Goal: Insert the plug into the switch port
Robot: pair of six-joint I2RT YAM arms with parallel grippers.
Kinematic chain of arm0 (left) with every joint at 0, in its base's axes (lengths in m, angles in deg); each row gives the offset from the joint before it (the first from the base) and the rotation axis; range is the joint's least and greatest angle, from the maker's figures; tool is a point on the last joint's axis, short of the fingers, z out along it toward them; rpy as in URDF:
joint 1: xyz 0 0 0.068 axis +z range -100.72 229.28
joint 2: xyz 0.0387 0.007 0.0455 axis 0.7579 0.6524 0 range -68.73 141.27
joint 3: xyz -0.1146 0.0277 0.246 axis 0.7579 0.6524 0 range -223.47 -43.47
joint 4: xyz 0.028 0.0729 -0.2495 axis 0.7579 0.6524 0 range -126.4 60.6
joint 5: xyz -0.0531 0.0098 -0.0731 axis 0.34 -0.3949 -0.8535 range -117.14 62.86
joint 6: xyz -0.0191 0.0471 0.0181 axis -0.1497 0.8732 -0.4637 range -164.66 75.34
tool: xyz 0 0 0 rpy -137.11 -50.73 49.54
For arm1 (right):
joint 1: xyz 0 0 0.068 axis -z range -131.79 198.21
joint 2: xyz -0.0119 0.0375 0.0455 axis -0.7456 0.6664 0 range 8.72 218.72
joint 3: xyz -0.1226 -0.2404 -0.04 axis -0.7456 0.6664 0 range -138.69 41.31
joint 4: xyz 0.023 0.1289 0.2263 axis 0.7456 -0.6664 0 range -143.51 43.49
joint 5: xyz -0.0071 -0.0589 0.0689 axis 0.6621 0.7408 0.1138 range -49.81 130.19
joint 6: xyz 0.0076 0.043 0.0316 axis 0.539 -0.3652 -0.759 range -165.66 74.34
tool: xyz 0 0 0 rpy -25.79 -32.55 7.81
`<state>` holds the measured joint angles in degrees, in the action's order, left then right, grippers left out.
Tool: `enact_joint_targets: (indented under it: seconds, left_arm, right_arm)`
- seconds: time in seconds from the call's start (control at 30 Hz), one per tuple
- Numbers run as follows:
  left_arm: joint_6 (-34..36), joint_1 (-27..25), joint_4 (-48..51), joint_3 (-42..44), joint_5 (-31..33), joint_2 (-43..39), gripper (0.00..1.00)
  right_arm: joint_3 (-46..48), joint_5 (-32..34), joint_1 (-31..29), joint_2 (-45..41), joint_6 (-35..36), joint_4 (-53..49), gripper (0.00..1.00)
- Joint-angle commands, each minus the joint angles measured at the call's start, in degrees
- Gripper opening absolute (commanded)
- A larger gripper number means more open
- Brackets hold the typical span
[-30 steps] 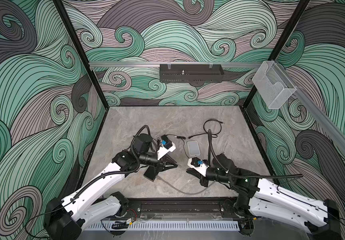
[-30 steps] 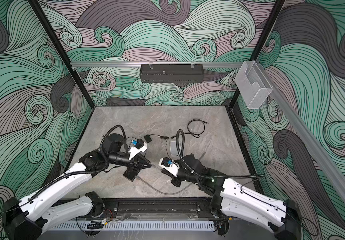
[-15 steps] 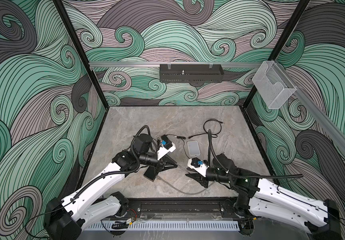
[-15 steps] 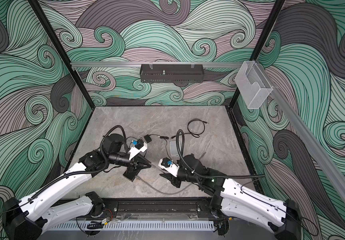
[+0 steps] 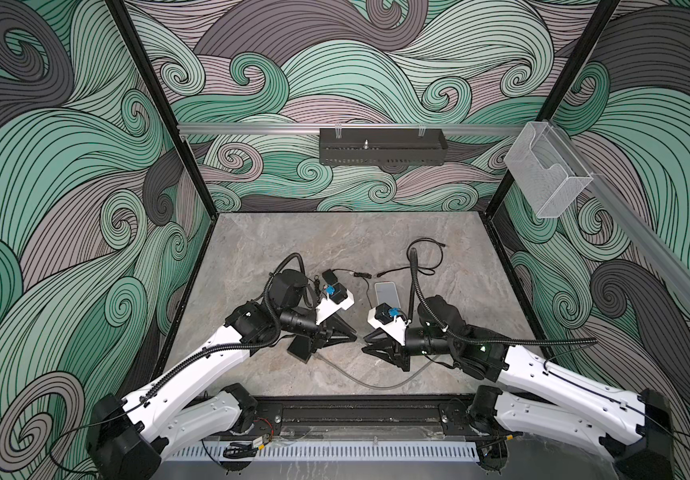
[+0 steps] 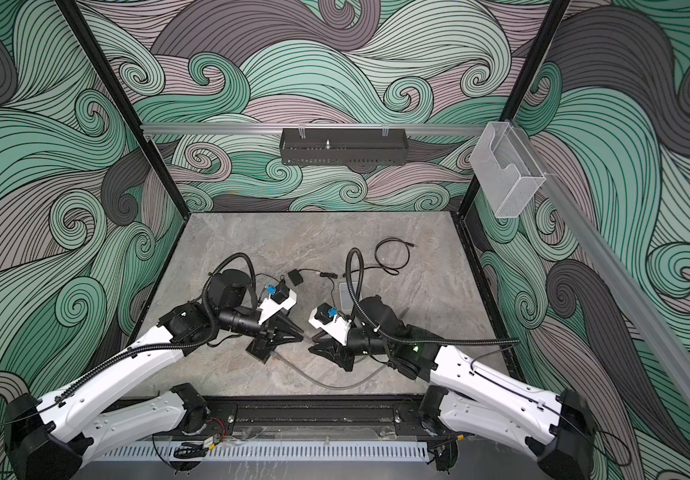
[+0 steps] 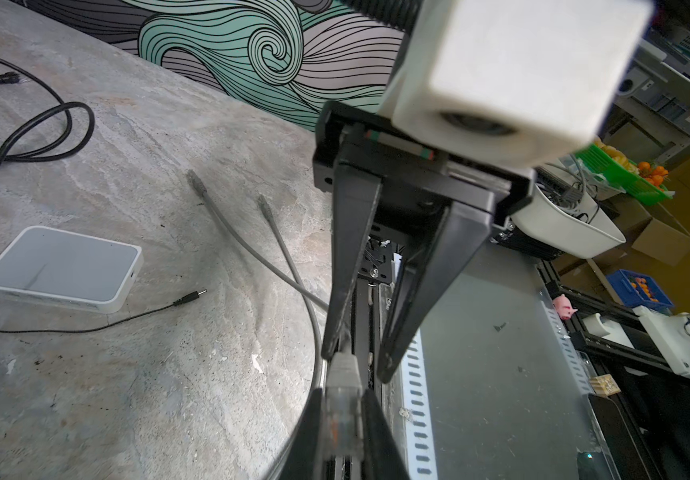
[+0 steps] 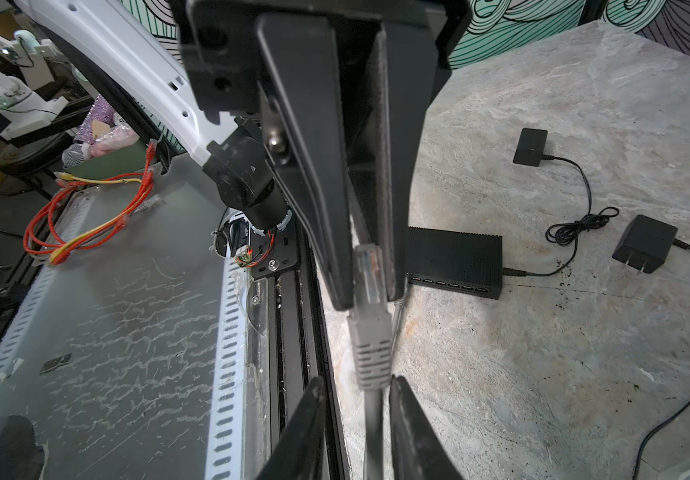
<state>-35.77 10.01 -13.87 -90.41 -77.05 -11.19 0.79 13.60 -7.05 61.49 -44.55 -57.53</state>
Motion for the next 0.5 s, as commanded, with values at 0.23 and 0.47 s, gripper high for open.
enact_joint_targets:
  seconds: [0.23, 0.47]
  left_arm:
    - [2.37, -1.15, 1.74, -2.54, -1.64, -0.59, 0.13]
    - [2.41, -1.16, 1.93, -2.73, -1.25, -0.41, 0.13]
  right_arm:
    - [-1.41, -11.48, 2.80, 0.55, -2.85, 2.83, 0.22]
    - [-0.54, -15.25, 2.88, 2.30, -3.56, 4.76, 0.23]
